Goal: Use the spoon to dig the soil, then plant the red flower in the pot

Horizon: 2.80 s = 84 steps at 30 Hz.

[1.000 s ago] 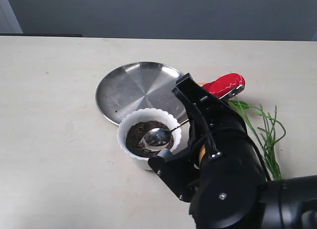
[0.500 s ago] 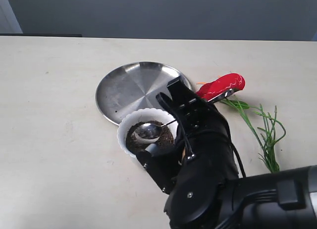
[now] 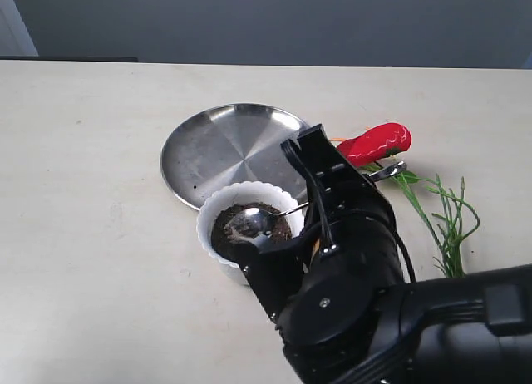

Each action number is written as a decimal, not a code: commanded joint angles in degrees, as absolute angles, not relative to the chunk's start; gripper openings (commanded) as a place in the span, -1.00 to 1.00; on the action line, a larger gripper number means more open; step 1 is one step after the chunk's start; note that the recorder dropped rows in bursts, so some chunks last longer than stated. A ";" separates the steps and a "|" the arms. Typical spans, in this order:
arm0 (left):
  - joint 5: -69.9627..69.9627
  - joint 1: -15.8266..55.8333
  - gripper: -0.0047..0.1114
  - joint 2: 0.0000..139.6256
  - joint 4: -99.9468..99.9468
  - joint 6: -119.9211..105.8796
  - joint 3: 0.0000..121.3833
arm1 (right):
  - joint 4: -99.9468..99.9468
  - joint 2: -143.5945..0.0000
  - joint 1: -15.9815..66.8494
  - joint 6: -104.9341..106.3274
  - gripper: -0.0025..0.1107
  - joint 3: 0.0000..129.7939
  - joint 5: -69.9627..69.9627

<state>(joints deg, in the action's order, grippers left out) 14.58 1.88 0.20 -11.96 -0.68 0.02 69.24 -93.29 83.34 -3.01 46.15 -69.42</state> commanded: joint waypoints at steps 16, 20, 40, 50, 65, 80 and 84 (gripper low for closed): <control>13.96 1.85 -0.91 0.00 -11.67 -0.62 0.00 | 64.94 -94.31 80.03 -4.95 -0.97 46.59 -69.96; 13.96 1.85 -0.91 0.00 -11.67 -0.62 0.00 | 63.07 -94.83 78.69 -4.50 -0.97 46.59 -68.73; 13.96 1.85 -0.91 0.00 -11.67 -0.62 0.00 | 64.33 -84.06 65.18 -26.07 -0.97 49.64 -49.12; 13.96 1.85 -0.91 0.00 -11.67 -0.62 0.00 | 24.64 -95.81 43.28 4.53 -0.97 68.97 -35.54; 13.96 1.85 -0.91 0.00 -11.67 -0.62 0.00 | 3.07 -121.55 40.11 27.53 -0.97 86.68 -39.18; 13.96 1.85 -0.91 0.00 -11.67 -0.62 0.00 | 0.78 -120.59 40.11 27.53 -0.42 86.68 -42.23; 13.96 1.85 -0.91 0.00 -11.67 -0.62 0.00 | 0.00 -116.96 40.11 26.94 -0.42 86.68 -46.93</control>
